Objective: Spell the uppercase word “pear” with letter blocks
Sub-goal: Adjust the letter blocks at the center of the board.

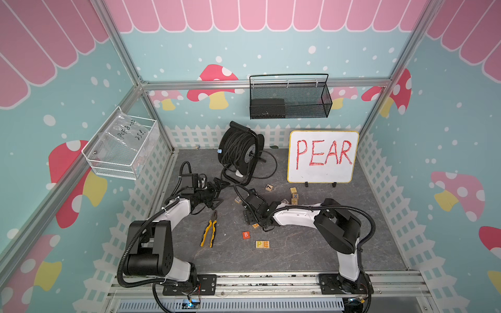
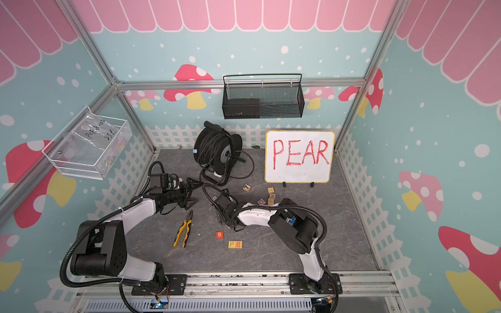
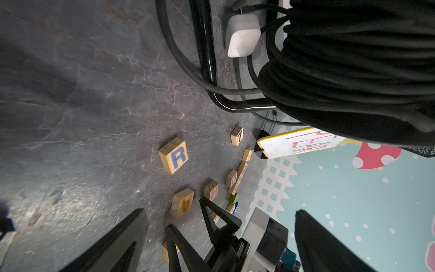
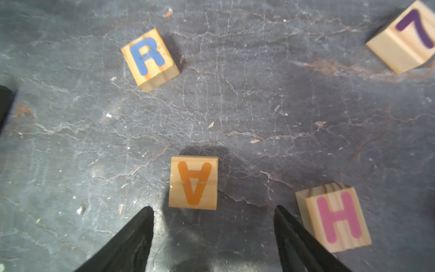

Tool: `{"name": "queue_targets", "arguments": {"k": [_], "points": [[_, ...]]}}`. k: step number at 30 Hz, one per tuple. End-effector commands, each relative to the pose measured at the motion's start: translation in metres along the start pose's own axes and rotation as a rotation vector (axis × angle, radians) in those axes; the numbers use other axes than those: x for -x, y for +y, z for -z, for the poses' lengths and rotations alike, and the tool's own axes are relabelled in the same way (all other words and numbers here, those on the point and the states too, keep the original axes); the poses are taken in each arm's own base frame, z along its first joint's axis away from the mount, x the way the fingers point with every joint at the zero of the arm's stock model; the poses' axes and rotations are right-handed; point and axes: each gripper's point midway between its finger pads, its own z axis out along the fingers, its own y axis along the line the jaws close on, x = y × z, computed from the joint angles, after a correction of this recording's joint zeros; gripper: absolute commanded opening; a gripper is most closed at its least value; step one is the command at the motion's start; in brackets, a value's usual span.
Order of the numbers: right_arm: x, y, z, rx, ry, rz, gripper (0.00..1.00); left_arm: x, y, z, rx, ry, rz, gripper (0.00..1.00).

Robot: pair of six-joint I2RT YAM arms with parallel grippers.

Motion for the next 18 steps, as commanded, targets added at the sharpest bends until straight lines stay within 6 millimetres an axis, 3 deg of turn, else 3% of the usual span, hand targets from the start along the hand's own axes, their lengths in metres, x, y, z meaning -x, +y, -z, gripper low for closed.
{"name": "queue_targets", "arguments": {"k": [1,18], "points": [[-0.011,-0.006,-0.011,-0.018,0.03,-0.02,0.81,0.003,-0.004,0.003,-0.016,-0.014,-0.003,0.99],[-0.024,-0.028,-0.014,-0.097,0.065,-0.049,0.75,0.004,-0.003,0.004,-0.014,-0.016,0.002,0.99]]}}
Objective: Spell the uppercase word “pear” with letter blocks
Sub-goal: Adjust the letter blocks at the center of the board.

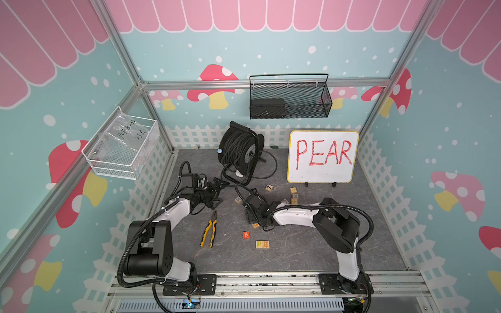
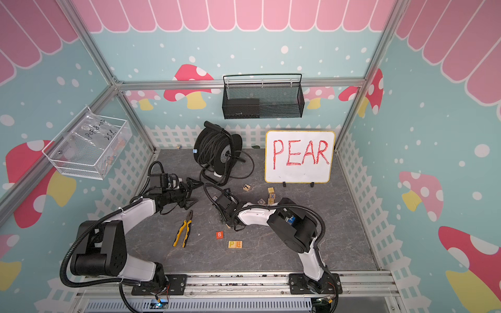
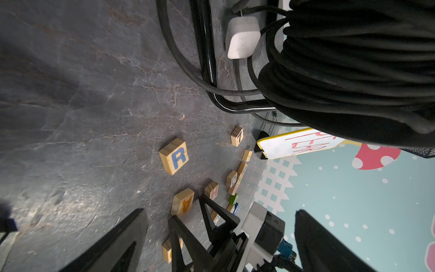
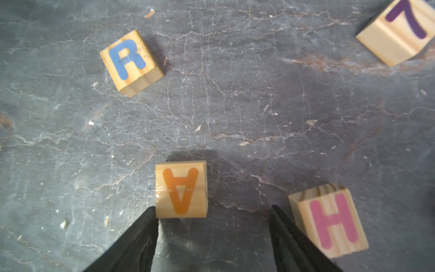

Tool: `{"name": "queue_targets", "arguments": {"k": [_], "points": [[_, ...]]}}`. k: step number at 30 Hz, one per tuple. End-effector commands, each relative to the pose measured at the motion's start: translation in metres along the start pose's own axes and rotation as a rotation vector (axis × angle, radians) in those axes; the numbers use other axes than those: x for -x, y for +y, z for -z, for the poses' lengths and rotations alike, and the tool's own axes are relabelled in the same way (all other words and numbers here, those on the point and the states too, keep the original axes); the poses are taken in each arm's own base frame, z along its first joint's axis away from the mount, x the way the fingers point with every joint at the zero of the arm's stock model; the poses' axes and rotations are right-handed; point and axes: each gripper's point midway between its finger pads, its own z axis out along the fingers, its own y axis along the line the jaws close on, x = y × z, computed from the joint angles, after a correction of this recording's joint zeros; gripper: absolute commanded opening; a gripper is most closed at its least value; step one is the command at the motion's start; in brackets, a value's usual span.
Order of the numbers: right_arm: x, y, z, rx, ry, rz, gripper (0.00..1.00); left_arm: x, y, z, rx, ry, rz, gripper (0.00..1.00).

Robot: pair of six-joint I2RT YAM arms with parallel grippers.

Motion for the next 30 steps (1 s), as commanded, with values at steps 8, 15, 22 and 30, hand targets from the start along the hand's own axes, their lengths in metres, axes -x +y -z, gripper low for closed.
{"name": "queue_targets", "arguments": {"k": [8,15,22,30], "points": [[-0.028,-0.033,-0.01,-0.115,0.083,-0.022,0.73,0.003,-0.003,0.003,-0.014,-0.014,0.0,0.99],[-0.024,-0.043,-0.011,-0.137,0.074,-0.048,0.72,0.003,-0.002,0.003,-0.013,-0.013,0.003,0.99],[-0.019,-0.051,-0.017,-0.151,0.07,-0.085,0.69,0.004,-0.001,0.003,-0.013,-0.013,0.007,0.99],[-0.003,-0.055,-0.026,-0.162,0.045,-0.1,0.67,0.003,-0.001,0.002,-0.013,-0.01,0.009,1.0]]}}
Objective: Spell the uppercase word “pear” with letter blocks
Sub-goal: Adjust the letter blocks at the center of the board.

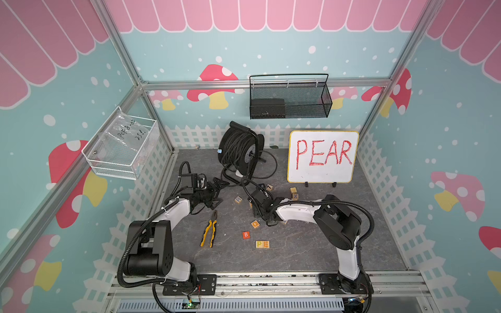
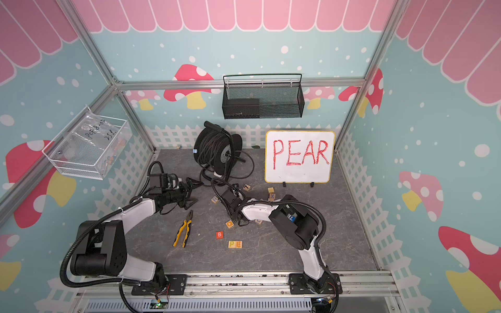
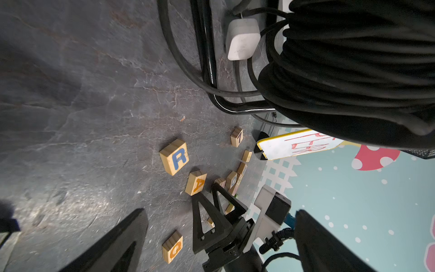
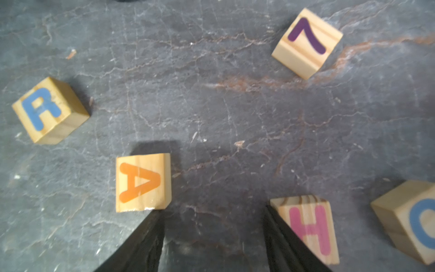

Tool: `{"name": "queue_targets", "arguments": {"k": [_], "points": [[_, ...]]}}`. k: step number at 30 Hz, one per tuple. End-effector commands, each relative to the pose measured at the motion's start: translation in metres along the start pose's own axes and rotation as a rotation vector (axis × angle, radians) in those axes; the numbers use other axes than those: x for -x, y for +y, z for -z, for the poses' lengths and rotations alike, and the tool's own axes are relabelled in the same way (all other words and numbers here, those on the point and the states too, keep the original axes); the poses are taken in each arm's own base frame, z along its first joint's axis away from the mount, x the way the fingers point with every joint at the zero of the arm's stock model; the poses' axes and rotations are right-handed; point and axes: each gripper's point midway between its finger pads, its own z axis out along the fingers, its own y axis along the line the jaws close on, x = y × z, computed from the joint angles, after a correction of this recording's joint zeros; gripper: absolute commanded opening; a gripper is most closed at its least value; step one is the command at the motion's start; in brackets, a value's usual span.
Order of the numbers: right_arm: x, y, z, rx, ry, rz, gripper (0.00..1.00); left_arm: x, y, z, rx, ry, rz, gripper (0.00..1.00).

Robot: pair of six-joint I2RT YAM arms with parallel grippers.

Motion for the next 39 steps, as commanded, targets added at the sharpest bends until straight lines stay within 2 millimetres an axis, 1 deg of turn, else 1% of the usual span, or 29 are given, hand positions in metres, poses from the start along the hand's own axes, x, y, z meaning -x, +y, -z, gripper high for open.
{"name": "queue_targets", "arguments": {"k": [1,6,11,15,19,21,25,30,32,35,39], "points": [[-0.016,-0.011,-0.018,-0.054,0.065,0.008,0.67,0.002,-0.001,0.001,-0.013,-0.007,0.007,0.99],[-0.008,-0.01,-0.027,-0.042,0.057,-0.007,0.67,0.002,-0.002,0.001,-0.016,-0.007,0.01,0.99],[0.001,-0.003,-0.027,-0.015,0.034,-0.003,0.67,0.002,-0.002,0.001,-0.017,-0.006,0.011,0.99],[0.011,-0.001,-0.023,-0.008,0.01,-0.004,0.67,0.002,-0.002,0.001,-0.02,-0.006,0.014,0.99],[0.021,-0.009,-0.012,-0.046,-0.019,-0.021,0.69,0.002,-0.004,0.002,-0.026,-0.008,0.009,0.99],[0.027,-0.01,-0.004,-0.043,-0.039,-0.026,0.7,0.003,-0.006,0.003,-0.03,-0.01,0.001,0.99],[0.041,0.002,0.01,0.034,-0.079,-0.04,0.69,0.003,-0.01,0.007,-0.028,-0.025,-0.023,0.99],[0.049,0.018,0.02,0.124,-0.095,-0.061,0.7,-0.003,-0.02,0.015,0.018,-0.048,-0.118,0.99],[0.05,0.024,0.02,0.15,-0.094,-0.067,0.7,-0.005,-0.025,0.02,0.035,-0.065,-0.161,0.99],[0.047,0.03,0.014,0.163,-0.073,-0.064,0.68,-0.006,-0.031,0.027,0.05,-0.098,-0.203,0.99],[0.042,0.034,0.008,0.156,-0.048,-0.07,0.67,-0.008,-0.033,0.03,0.055,-0.106,-0.218,0.99]]}}
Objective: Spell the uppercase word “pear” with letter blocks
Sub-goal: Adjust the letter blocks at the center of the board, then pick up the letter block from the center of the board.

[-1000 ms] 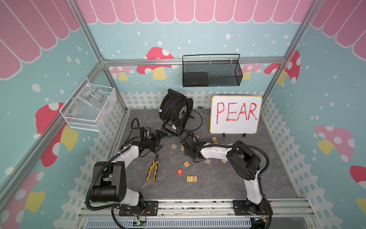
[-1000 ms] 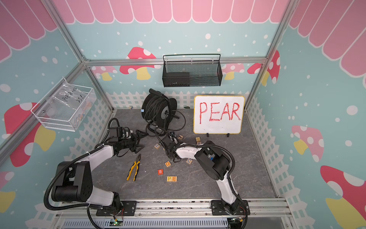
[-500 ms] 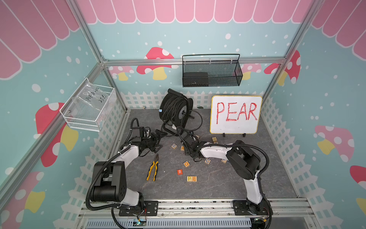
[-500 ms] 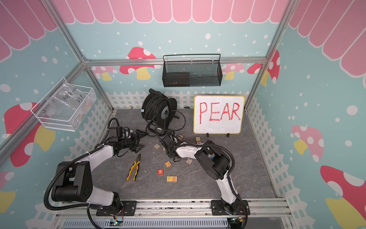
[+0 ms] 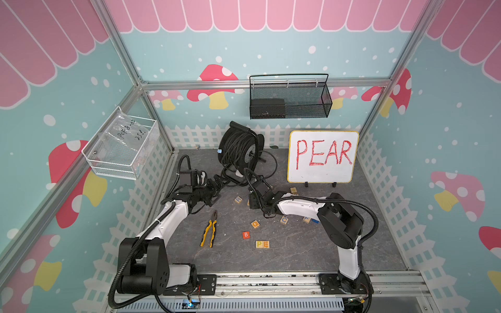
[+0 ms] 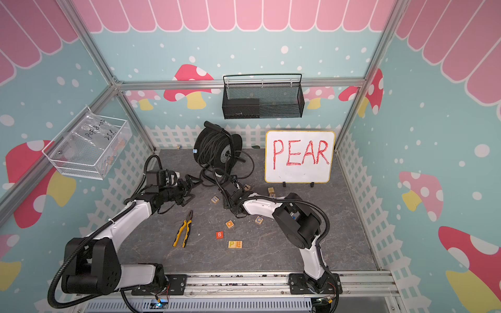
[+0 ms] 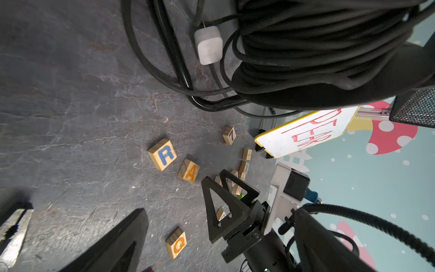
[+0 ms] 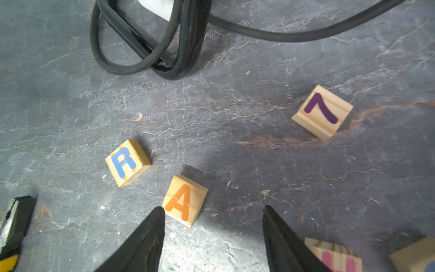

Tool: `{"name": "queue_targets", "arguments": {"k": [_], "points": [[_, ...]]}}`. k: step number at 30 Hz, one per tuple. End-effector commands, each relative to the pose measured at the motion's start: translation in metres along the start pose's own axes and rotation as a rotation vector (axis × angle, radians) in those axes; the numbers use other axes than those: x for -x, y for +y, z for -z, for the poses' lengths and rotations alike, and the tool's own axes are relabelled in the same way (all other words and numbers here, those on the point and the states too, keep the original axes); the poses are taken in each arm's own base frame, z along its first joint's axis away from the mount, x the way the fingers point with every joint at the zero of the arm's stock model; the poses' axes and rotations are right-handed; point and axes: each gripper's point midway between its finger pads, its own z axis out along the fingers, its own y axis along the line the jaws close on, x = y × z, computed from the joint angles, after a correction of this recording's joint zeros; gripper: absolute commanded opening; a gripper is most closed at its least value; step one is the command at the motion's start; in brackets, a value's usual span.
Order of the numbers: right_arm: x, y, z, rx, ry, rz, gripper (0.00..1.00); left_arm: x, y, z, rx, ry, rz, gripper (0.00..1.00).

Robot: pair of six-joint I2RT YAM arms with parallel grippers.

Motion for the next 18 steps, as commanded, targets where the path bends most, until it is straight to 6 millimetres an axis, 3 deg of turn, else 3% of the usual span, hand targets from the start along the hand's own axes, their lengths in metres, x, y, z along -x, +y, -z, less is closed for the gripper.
{"name": "queue_targets", "arguments": {"k": [1,7,18], "points": [[-0.005,0.009,-0.006,0.014,0.022,-0.015,0.67,0.002,0.001,0.004,0.036,-0.02,-0.033,0.99],[-0.01,0.018,-0.011,0.009,0.034,-0.013,0.71,0.0,-0.001,0.002,0.03,-0.008,-0.029,0.99],[-0.029,0.014,-0.027,-0.07,0.082,-0.005,0.7,-0.001,-0.002,0.003,0.025,-0.009,-0.03,0.99]]}}
